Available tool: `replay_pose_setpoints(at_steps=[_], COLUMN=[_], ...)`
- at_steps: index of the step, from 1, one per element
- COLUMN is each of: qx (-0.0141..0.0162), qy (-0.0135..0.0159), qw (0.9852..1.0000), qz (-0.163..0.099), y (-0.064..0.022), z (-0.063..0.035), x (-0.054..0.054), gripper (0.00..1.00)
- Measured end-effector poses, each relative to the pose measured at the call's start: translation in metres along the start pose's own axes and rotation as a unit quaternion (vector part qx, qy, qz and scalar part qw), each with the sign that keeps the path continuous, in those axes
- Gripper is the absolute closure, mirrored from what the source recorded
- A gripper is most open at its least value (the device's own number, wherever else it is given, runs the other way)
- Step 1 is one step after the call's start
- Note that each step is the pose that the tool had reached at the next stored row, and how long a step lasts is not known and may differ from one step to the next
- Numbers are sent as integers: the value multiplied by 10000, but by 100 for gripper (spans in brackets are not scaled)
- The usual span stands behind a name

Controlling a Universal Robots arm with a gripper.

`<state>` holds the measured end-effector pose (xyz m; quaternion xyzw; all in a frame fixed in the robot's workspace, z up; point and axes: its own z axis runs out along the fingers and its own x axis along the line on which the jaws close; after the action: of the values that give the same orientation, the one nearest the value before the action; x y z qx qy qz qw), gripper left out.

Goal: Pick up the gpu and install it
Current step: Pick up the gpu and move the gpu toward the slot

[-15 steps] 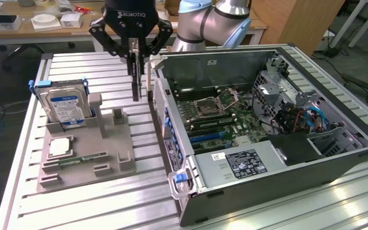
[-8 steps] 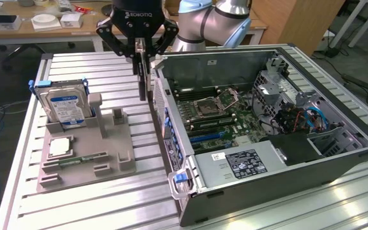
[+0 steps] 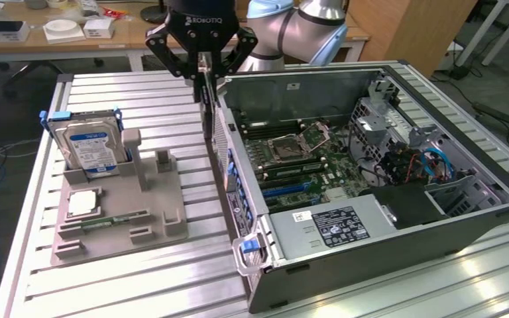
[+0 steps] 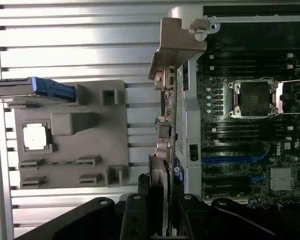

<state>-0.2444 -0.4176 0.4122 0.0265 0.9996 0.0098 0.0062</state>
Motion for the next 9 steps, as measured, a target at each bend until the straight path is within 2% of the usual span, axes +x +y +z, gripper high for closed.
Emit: replay_pose_setpoints(at_steps=[9], qx=[-1], qy=[1], qw=[10000], qz=[-29], y=[10], z=[4], x=[-186], gripper=[73])
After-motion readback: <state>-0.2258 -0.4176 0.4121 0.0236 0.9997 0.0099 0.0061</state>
